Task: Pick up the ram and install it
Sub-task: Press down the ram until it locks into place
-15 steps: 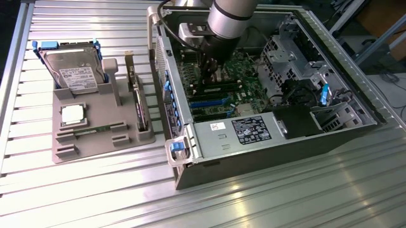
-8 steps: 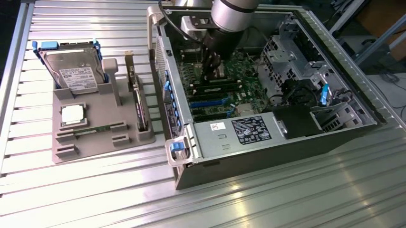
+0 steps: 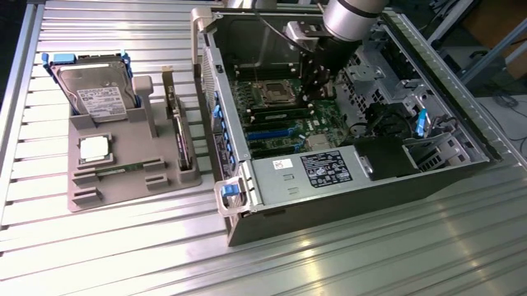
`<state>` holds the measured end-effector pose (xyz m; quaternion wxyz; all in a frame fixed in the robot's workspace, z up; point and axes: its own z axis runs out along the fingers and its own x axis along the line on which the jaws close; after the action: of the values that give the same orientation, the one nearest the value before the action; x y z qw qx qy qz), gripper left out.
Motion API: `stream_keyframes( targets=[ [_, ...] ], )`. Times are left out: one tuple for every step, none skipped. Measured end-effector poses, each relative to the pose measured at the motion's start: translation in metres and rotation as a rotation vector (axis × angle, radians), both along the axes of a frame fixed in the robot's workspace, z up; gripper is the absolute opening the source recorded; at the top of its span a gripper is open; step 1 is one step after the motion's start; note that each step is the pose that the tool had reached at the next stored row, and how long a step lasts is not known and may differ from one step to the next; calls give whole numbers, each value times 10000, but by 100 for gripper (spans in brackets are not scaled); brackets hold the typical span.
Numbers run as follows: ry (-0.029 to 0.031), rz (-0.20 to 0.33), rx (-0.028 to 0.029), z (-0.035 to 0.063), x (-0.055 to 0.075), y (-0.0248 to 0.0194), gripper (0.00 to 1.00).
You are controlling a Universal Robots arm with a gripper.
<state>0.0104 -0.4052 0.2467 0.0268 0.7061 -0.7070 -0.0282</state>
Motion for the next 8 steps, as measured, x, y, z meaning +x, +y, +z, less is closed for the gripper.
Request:
stream_keyframes(
  targets=[
    [2,0,1,0,95,0,10],
    [3,-1,1,-1,164,0,10],
    [4,0,0,0,254,0,10],
    [5,-1,1,-1,340,0,10],
    [6,-1,1,-1,390,0,10],
    [8,-2,1,-1,434,0,10],
    [8,0,1,-1,500,0,10],
    [9,-1,1,-1,536,0,10]
  ],
)
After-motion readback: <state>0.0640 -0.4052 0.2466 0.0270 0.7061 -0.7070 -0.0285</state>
